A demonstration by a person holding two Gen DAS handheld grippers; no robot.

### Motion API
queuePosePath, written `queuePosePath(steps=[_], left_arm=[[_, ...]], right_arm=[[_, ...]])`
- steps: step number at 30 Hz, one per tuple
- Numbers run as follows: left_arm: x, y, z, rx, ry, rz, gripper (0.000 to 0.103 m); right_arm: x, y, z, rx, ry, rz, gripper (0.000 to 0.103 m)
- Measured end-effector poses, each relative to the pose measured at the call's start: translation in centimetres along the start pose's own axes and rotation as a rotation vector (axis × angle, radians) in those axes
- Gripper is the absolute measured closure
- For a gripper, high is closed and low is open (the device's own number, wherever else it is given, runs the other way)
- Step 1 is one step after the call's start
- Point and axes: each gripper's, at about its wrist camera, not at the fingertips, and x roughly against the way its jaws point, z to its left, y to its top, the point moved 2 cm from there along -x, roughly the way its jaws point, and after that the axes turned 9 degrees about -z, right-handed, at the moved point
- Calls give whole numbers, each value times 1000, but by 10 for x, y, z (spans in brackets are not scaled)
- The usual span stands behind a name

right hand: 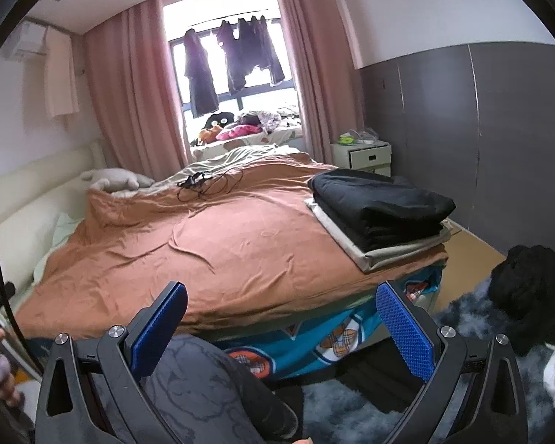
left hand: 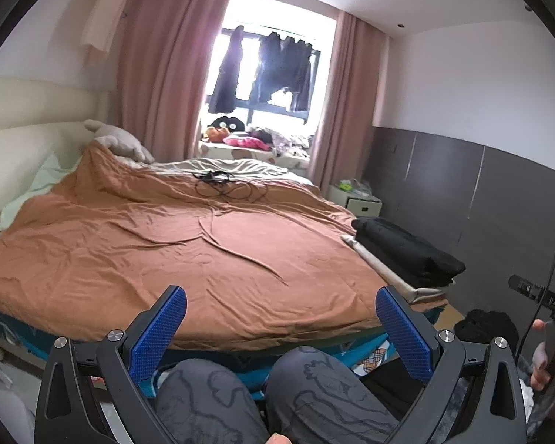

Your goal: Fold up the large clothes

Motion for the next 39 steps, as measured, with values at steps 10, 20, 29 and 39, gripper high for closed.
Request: queuePosePath(steps=[10,20,29,39], left_arm=[[14,-10,-5,-48,36,-35,1],[19,-8,-12,-82,40,-56,0],[27,-10,-17,-84,38,-62,0],[28,-10,-18,-87,34,-57,0]], right_arm=[[-6,-26,15,14,60,40,0],[-6,-28,16,6,76,40,0],[-6,-28,17,5,76,44,0],[-7,-29,20,3,79,49,0]])
